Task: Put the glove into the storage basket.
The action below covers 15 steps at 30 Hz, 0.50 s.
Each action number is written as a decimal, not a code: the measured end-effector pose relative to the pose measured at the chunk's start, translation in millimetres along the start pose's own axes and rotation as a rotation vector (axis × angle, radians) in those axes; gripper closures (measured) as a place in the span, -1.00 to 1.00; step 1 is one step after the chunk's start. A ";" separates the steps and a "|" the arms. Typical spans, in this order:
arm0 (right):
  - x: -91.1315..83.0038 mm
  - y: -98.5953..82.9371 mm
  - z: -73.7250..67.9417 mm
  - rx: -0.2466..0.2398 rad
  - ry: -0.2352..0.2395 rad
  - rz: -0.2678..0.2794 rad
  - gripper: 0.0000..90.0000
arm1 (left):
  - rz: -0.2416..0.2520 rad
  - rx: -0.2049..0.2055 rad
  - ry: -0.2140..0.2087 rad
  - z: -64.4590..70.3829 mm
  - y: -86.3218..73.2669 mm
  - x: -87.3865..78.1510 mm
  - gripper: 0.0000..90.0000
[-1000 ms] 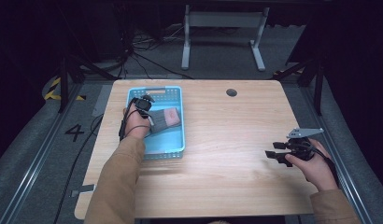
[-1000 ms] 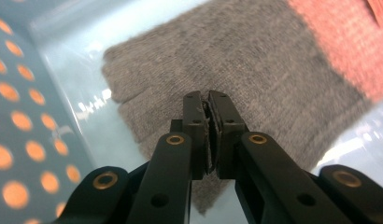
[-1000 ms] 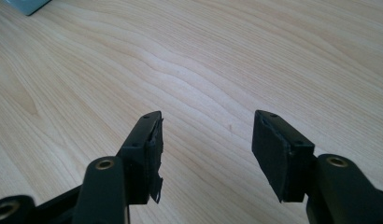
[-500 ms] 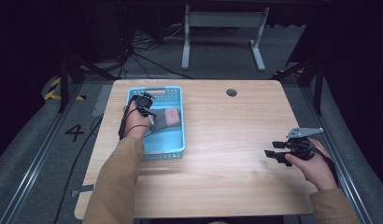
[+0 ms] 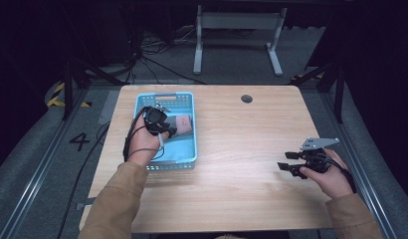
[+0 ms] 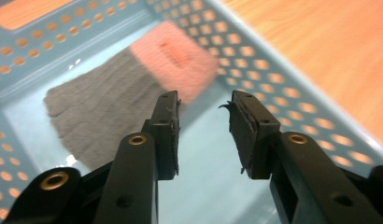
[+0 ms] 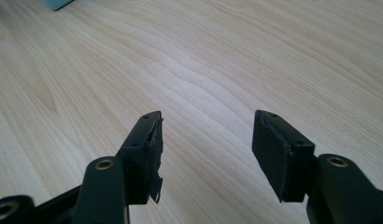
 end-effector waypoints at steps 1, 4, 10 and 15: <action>0.0 -0.8 -1.3 -0.007 0.005 0.001 -0.02 | 0.007 0.009 -0.005 4.3 -0.3 -3.5 0.38; 0.8 -3.1 -4.1 -0.020 0.017 0.011 -0.02 | 0.034 0.049 -0.048 23.9 -3.5 -17.2 0.33; 7.2 -11.9 -11.3 -0.044 0.046 0.003 -0.04 | 0.082 0.123 -0.143 70.5 -22.2 -36.3 0.27; 13.8 -16.8 -13.7 -0.051 0.059 -0.014 -0.05 | 0.079 0.148 -0.181 96.9 -41.8 -35.4 0.24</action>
Point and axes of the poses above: each handheld gripper's, and its own axes: x roughly forward along the jaws, y roughly out of its top, z roughly to its right, the point moved 3 cm from there along x, roughly forward along the jaws, and after that the axes turned 6 degrees about x, right-handed, at the moved point
